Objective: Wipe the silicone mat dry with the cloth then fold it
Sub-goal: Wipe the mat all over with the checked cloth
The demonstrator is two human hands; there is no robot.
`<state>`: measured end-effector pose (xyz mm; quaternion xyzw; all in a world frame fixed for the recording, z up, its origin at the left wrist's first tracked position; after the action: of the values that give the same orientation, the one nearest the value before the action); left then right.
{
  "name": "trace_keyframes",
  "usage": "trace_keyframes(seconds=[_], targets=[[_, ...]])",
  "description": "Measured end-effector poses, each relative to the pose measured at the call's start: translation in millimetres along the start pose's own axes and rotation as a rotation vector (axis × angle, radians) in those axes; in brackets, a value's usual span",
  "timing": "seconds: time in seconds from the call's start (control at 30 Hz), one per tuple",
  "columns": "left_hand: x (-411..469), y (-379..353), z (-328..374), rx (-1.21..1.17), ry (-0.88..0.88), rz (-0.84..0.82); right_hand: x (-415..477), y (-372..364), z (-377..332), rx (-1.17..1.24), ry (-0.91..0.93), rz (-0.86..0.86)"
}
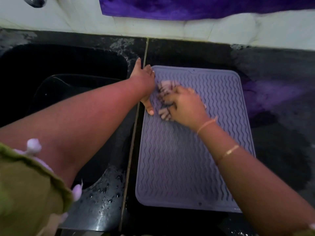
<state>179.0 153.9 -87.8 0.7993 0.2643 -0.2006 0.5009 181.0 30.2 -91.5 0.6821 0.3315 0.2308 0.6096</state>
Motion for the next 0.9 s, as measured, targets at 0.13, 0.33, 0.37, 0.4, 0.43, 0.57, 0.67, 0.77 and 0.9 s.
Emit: trace_keyframes(seconds=[0.13, 0.33, 0.37, 0.4, 0.43, 0.57, 0.67, 0.77, 0.9], targets=[[-2.9, 0.1, -0.3, -0.04, 0.018, 0.031, -56.4, -4.5, -17.4, 0.087, 0.098, -0.004], [-23.3, -2.5, 8.2, -0.143, -0.032, 0.225, -21.4, 21.7, 20.9, 0.596, -0.169, 0.107], [-30.7, -2.3, 13.6, -0.143, -0.055, 0.305, -5.9, 29.5, 28.8, 0.571, -0.201, 0.177], [-37.5, -4.0, 18.1, -0.159, -0.083, 0.373, 9.7, 34.6, 33.2, 0.544, -0.215, 0.21], [-43.2, -8.6, 20.6, -0.207, -0.115, 0.401, 23.3, 34.8, 34.0, 0.516, -0.222, 0.19], [-47.2, -43.2, 16.0, -0.5, -0.171, 0.106, 46.6, 8.8, 18.8, 0.126, -0.165, -0.02], [-42.9, -50.0, 17.0, -0.419, -0.172, 0.005, 24.5, 4.5, 6.4, 0.086, -0.108, 0.041], [-42.3, -53.5, 19.1, -0.379, -0.141, 0.084, -19.7, 0.7, -13.7, 0.124, 0.053, 0.08], [-42.0, -55.7, 19.6, -0.369, -0.101, 0.14, -81.4, -8.1, -33.5, 0.161, 0.161, 0.018]])
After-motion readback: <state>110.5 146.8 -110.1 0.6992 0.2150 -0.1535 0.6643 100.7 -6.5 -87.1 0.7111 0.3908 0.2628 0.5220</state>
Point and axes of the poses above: each hand's wrist, its own x-axis towards the middle knuckle, its own y-axis out of the back of the hand, z = x × y, the point moved 7 cm from there along x, towards the middle knuckle, and after that the axes turned 8 degrees about -x, right-handed, at the moved point
